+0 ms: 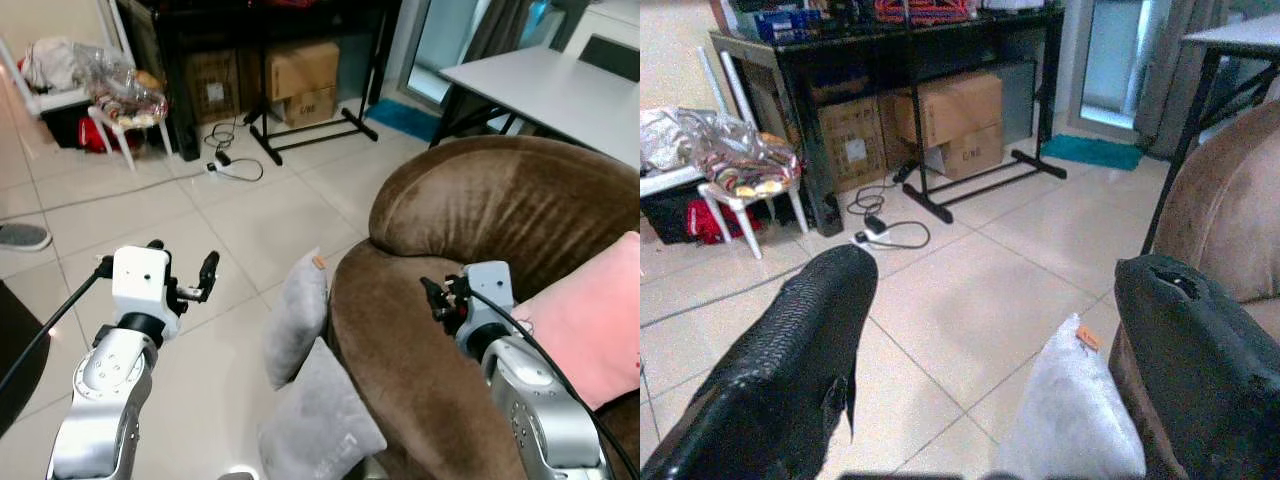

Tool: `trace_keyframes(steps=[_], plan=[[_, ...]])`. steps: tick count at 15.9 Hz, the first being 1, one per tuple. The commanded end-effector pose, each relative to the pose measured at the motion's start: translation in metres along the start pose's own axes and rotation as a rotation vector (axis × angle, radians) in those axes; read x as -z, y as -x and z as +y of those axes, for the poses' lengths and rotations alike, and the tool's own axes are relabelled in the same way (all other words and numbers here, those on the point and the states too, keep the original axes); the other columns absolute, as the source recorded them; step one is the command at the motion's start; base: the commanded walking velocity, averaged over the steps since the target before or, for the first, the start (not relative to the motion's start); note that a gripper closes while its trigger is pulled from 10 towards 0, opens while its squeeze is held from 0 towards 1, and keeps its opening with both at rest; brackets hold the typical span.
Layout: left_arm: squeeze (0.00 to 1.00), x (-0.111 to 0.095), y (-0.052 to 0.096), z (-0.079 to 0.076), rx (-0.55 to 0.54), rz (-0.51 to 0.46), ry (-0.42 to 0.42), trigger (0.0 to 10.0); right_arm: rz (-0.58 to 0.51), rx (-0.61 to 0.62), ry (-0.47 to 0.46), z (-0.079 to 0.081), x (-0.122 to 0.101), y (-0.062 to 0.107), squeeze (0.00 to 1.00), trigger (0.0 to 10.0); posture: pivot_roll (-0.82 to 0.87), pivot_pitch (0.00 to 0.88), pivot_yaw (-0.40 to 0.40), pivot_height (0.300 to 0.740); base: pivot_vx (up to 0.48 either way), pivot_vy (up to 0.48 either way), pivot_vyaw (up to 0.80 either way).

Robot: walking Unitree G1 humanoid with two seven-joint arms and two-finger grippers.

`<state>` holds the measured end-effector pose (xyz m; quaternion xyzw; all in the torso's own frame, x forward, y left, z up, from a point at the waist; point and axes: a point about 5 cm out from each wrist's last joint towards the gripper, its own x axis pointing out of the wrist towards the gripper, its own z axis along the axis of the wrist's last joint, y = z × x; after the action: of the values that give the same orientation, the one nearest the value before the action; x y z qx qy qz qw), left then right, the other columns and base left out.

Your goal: Move the pillow to the sofa from floor

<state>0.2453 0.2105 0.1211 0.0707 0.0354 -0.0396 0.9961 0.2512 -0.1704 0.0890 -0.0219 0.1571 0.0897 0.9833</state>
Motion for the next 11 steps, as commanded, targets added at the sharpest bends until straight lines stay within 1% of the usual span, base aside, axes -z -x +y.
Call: trace_keyframes(steps=[1, 5, 7, 8, 11], plan=[[0.00, 0.0032, 0.0013, -0.0023, 0.005, 0.006, -0.008, 10.0, -0.012, -0.003, -0.002, -0.0014, -0.0011, 0.0015, 0.00, 10.0, -0.02, 0.000, -0.063, 0.685, 0.000, 0.000, 0.00], [0.00, 0.0056, 0.0033, -0.0008, -0.006, 0.007, -0.013, 10.0, -0.017, -0.017, -0.008, 0.0027, -0.0007, 0.0006, 0.00, 10.0, -0.02, 0.000, -0.066, 0.650, 0.000, 0.000, 0.00], [0.00, 0.0055, 0.0037, -0.0005, -0.015, 0.003, -0.009, 10.0, -0.018, -0.019, -0.006, 0.0026, -0.0011, 0.0005, 0.00, 10.0, -0.01, 0.000, -0.069, 0.630, 0.000, 0.000, 0.00], [0.00, 0.0055, 0.0052, -0.0008, -0.020, -0.004, -0.005, 10.0, -0.019, -0.018, -0.001, 0.0016, -0.0014, 0.0005, 0.00, 10.0, -0.01, 0.000, -0.070, 0.610, 0.000, 0.000, 0.00], [0.00, 0.0062, 0.0056, 0.0001, -0.025, -0.006, -0.022, 10.0, -0.024, -0.024, 0.002, 0.0013, -0.0024, 0.0001, 0.00, 10.0, -0.02, 0.000, -0.072, 0.580, 0.000, 0.000, 0.00]])
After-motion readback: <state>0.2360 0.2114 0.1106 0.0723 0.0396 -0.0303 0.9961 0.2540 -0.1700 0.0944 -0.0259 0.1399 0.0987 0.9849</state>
